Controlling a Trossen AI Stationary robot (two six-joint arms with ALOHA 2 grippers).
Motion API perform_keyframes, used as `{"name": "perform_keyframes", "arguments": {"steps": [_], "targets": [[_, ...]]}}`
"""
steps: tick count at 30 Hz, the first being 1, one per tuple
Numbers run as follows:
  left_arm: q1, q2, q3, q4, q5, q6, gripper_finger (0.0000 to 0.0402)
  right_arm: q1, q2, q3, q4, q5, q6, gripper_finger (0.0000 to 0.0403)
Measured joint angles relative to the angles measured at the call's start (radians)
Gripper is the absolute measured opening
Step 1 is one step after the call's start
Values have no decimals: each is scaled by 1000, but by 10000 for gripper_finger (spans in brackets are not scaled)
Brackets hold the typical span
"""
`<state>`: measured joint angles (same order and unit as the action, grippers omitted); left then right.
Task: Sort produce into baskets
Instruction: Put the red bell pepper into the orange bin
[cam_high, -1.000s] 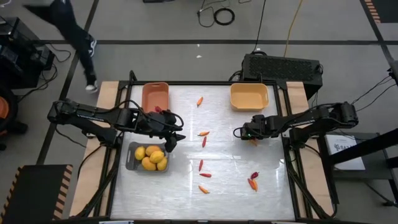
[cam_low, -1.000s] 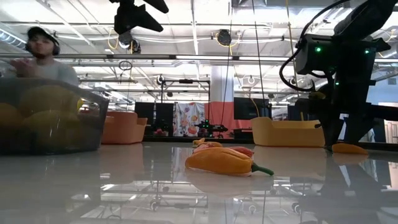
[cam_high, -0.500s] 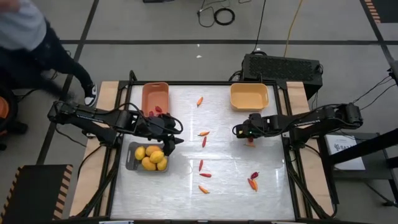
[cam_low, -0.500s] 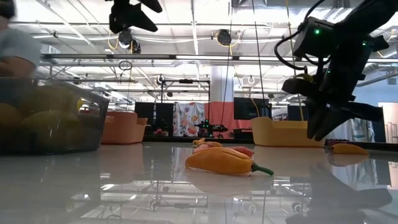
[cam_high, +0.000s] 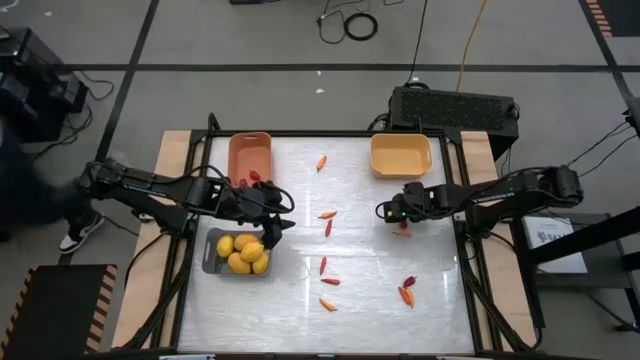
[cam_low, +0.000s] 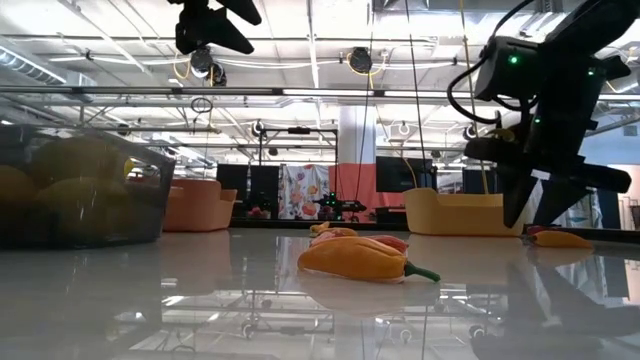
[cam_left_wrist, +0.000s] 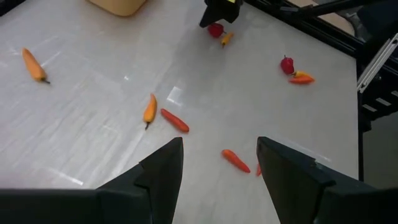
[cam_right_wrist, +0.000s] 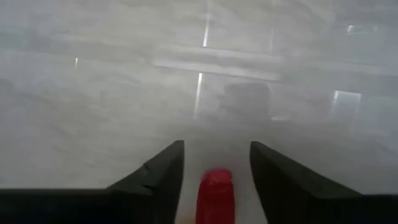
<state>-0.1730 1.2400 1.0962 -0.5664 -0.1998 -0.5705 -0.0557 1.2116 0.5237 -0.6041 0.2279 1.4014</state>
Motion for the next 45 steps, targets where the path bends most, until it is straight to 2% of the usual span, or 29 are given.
{"name": "perform_keyframes", "arguments": {"steps": [6, 12, 17, 24, 28, 33, 39, 45], "targets": [[0, 0, 0, 0, -7, 0, 212, 38, 16, 1, -5, -25, 43, 231], [0, 0, 0, -1, -13, 0, 212, 77, 58, 1, -13, -26, 93, 226], [0, 0, 0, -1, -14, 0, 212, 97, 89, 3, -9, -9, 98, 187], [0, 0, 0, -7, -8, 0, 212, 97, 80, 4, -8, -11, 82, 102], [0, -1, 0, -27, 9, -1, 212, 97, 71, 47, 19, -20, 69, 63], [-24, -37, 0, -17, 10, -1, 212, 92, 70, 159, 105, 32, -53, 49], [-88, -129, -1, -28, -102, -26, 212, 17, 102, 309, 263, 66, -243, 59], [-158, -204, -1, -22, -203, -37, 212, -67, 325, 578, 317, 41, -503, 61]]}}
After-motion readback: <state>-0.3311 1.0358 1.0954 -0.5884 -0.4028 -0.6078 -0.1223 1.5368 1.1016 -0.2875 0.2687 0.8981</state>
